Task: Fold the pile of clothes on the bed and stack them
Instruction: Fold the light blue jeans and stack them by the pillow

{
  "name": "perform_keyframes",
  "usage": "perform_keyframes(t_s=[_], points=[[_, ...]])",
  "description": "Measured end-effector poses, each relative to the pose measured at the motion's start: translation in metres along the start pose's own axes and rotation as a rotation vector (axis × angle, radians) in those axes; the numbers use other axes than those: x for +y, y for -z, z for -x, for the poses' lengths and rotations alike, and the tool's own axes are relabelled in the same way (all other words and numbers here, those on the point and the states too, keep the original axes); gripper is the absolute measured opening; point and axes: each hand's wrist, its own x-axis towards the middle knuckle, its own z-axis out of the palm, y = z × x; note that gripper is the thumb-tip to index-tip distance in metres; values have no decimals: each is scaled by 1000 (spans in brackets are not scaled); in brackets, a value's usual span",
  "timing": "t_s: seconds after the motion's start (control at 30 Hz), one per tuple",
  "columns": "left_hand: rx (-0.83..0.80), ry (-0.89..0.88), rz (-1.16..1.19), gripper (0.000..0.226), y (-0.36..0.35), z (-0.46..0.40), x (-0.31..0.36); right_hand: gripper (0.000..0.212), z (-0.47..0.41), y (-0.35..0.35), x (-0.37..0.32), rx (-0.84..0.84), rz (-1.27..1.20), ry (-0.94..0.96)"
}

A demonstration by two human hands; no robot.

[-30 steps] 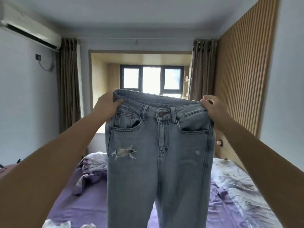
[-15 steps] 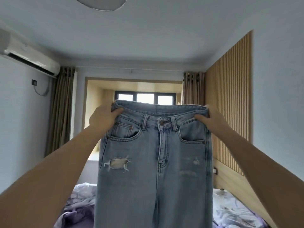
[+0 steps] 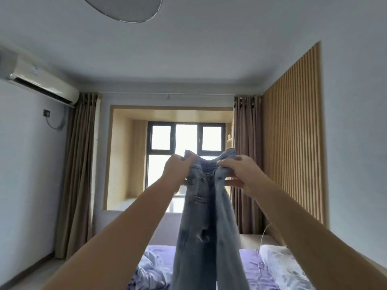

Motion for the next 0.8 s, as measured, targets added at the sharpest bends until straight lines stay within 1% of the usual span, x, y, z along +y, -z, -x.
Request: perform_keyframes(t_s=[0.03, 0.1, 0.17, 0.23, 0.3, 0.37, 0.43, 0.47, 0.5, 0.53, 0.57, 0.63, 0.67, 0.7, 0.73, 0.77, 0.8], points=[[-49, 6, 49, 36, -8, 6, -2, 34, 5, -8, 7, -19, 28, 24], [-77, -7, 35, 39, -21, 16, -11, 38, 12, -20, 25, -4, 136, 98], [-34, -30, -26, 43, -28, 24, -24, 34, 16, -25, 42, 41, 269, 196], [11, -41, -32, 41, -32, 30, -35, 31, 18, -25, 55, 41, 320, 236], [53, -43, -26, 35, -34, 34, -45, 30, 20, -24, 67, 20, 300, 238], [65, -48, -34, 38, -34, 37, -52, 26, 21, -25, 77, -24, 259, 241], [2, -7, 24, 46, -32, 38, -57, 18, 20, -25, 83, -140, 178, 207], [-34, 10, 38, 48, -30, 39, -60, 19, 20, -23, 86, -209, 111, 172], [-55, 14, 48, 46, -28, 40, -62, 22, 21, -19, 88, -261, 49, 140], [-55, 11, 74, 41, -24, 40, -65, 24, 21, -14, 92, -271, 18, 126], [-44, 14, 119, 31, -21, 40, -67, 25, 21, -10, 98, -231, 23, 135], [-53, 49, 232, 16, -13, 38, -69, 25, 20, 0, 113, -82, 147, 166], [-74, 68, 284, 14, -9, 38, -70, 32, 21, 3, 121, -34, 213, 144], [-90, 82, 348, 14, -5, 37, -69, 49, 23, 5, 130, -17, 240, 94], [-93, 92, 421, 15, 0, 36, -68, 68, 25, 5, 140, -25, 214, 17], [-87, 100, 492, 14, 5, 36, -66, 83, 28, 5, 151, -58, 148, -57], [-76, 103, 544, 14, 11, 35, -65, 90, 31, 3, 161, -110, 77, -107]])
